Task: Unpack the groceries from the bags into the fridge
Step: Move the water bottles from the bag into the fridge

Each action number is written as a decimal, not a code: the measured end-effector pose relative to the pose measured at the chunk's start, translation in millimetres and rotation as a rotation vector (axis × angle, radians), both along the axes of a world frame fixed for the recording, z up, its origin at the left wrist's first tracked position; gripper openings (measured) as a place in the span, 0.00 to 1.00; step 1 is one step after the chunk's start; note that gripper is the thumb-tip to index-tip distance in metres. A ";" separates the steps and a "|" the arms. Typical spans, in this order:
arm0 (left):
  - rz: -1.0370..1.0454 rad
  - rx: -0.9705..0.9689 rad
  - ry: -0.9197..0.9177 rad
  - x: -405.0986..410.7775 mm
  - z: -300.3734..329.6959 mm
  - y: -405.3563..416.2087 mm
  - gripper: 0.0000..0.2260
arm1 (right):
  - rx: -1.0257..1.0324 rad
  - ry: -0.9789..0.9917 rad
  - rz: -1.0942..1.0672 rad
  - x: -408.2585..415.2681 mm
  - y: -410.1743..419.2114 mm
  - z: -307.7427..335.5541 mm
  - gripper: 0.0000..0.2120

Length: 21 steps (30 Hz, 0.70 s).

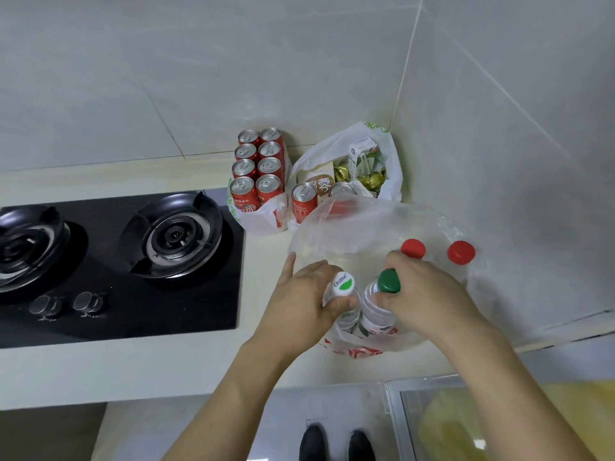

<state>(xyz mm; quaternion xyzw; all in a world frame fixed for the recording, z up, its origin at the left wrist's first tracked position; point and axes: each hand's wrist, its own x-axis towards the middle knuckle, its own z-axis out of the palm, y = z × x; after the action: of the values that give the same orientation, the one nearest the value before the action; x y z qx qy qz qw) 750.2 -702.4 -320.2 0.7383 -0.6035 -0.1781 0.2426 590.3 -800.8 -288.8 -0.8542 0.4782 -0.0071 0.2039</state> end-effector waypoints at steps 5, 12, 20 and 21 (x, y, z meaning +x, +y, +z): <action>0.064 -0.128 0.172 3.3 33.7 1.1 0.12 | 0.034 -0.157 -0.032 2.2 -7.3 28.2 0.12; 0.208 -0.488 0.572 7.5 118.1 7.4 0.09 | -0.032 -0.588 0.011 18.7 -11.6 96.4 0.11; 0.446 -0.951 0.387 25.3 214.1 27.0 0.08 | -0.117 -1.039 0.009 66.0 1.8 167.1 0.09; 0.466 -0.970 0.370 27.0 218.8 29.0 0.08 | -0.084 -1.083 0.009 72.5 4.4 173.5 0.09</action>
<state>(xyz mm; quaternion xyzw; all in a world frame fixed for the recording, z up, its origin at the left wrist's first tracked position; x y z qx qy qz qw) 777.1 -673.4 -101.4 0.6127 -0.3847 0.0513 0.6885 662.8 -796.4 -115.3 -0.7377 0.3004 -0.4647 0.3867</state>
